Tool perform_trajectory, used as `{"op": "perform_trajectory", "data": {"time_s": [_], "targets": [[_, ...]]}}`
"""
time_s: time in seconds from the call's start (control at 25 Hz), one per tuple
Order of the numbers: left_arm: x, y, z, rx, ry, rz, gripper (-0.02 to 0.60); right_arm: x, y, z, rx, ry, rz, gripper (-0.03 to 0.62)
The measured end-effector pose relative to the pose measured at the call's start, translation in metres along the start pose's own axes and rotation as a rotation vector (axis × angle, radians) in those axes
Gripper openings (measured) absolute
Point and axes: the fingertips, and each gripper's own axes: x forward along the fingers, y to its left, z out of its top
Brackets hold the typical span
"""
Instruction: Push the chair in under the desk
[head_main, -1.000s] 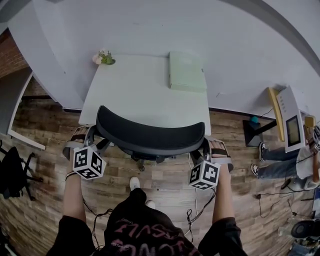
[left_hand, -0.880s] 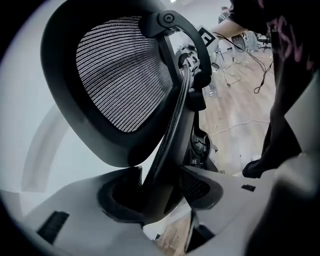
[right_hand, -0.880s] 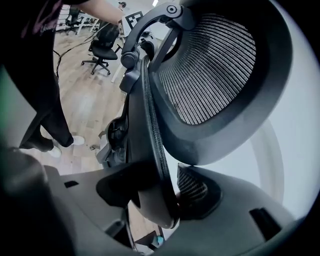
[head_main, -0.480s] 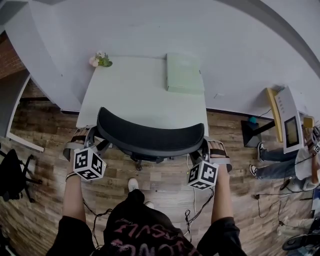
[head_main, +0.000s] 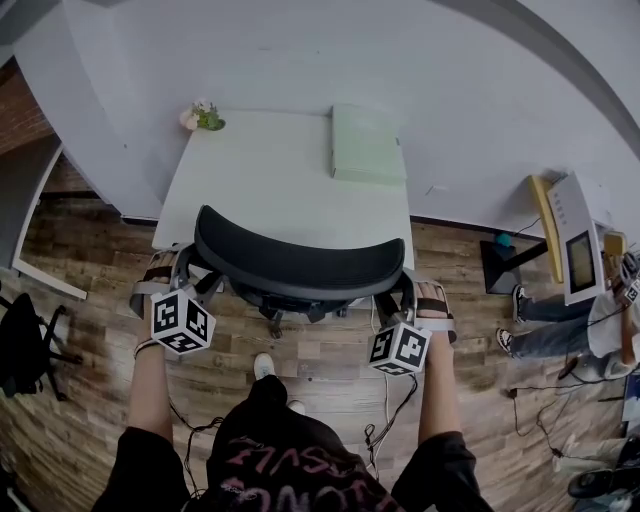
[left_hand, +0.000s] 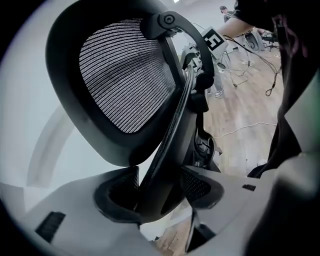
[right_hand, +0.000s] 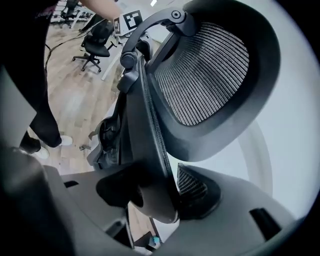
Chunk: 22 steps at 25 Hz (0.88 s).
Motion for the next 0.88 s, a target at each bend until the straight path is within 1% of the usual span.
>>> {"op": "perform_trajectory", "data": {"time_s": [0.28,0.44,0.56,0.76,0.88], "targets": [[-0.024,-0.003,0.009,-0.091,-0.047,0.045,0.258,-0.024,-0.004,-0.005,0.061,-0.01,-0.076,0.242],[-0.039,-0.005,0.008,-0.164,-0.072,0.075,0.258,-0.044,-0.006,-0.004,0.145,-0.031,-0.112,0.241],[-0.05,-0.01,0.009,-0.216,-0.09,0.087,0.256,-0.06,-0.006,0.0,0.206,-0.052,-0.147,0.215],[-0.075,-0.016,0.015,-0.332,-0.149,0.13,0.254,-0.087,-0.001,0.005,0.315,-0.088,-0.183,0.193],[-0.092,-0.017,0.018,-0.405,-0.193,0.164,0.241,-0.103,0.003,0.008,0.366,-0.109,-0.205,0.172]]}}
